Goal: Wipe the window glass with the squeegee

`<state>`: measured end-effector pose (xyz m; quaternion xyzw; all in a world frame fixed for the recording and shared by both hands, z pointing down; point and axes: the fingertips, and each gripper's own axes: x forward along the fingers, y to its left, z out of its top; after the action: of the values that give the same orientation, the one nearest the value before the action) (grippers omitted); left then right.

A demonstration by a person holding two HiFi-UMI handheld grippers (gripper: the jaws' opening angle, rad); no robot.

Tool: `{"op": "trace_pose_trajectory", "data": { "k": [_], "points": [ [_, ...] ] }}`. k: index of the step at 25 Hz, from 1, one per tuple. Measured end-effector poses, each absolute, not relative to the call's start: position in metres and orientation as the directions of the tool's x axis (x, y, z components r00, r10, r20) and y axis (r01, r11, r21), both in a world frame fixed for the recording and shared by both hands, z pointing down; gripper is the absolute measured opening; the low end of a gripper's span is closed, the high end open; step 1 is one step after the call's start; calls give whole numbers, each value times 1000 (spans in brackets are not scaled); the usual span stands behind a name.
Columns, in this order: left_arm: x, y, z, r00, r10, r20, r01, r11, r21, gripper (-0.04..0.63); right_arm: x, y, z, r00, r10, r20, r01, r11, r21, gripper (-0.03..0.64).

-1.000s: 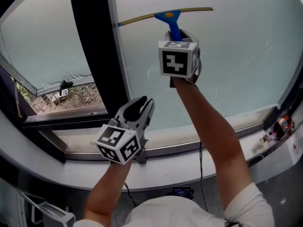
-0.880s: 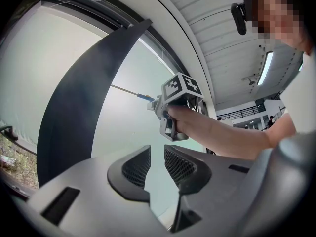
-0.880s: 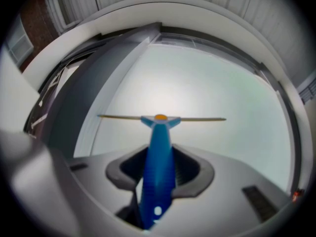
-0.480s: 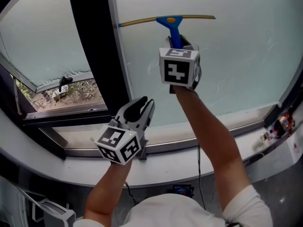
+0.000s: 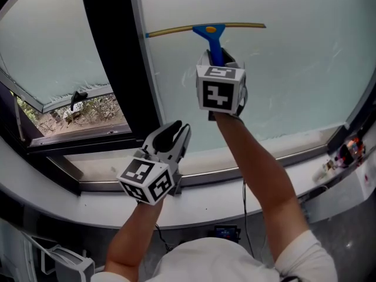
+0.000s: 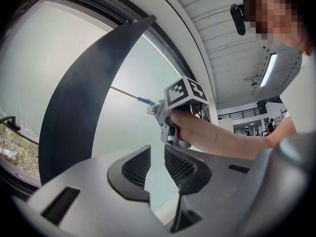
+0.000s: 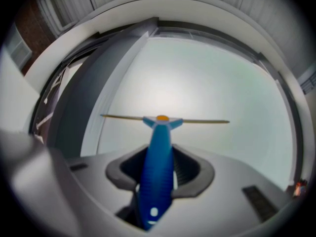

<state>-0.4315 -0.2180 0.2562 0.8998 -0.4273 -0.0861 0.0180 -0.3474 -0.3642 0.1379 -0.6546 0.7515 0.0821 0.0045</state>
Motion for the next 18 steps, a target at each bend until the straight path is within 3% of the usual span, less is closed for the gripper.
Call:
{"op": "trace_pose_trajectory", "data": {
  "k": [18],
  "points": [
    [-435, -215, 277, 611, -784, -107, -773, -620, 131, 107, -348, -362, 185, -153, -987, -46, -983, 147, 112, 153]
  ]
}}
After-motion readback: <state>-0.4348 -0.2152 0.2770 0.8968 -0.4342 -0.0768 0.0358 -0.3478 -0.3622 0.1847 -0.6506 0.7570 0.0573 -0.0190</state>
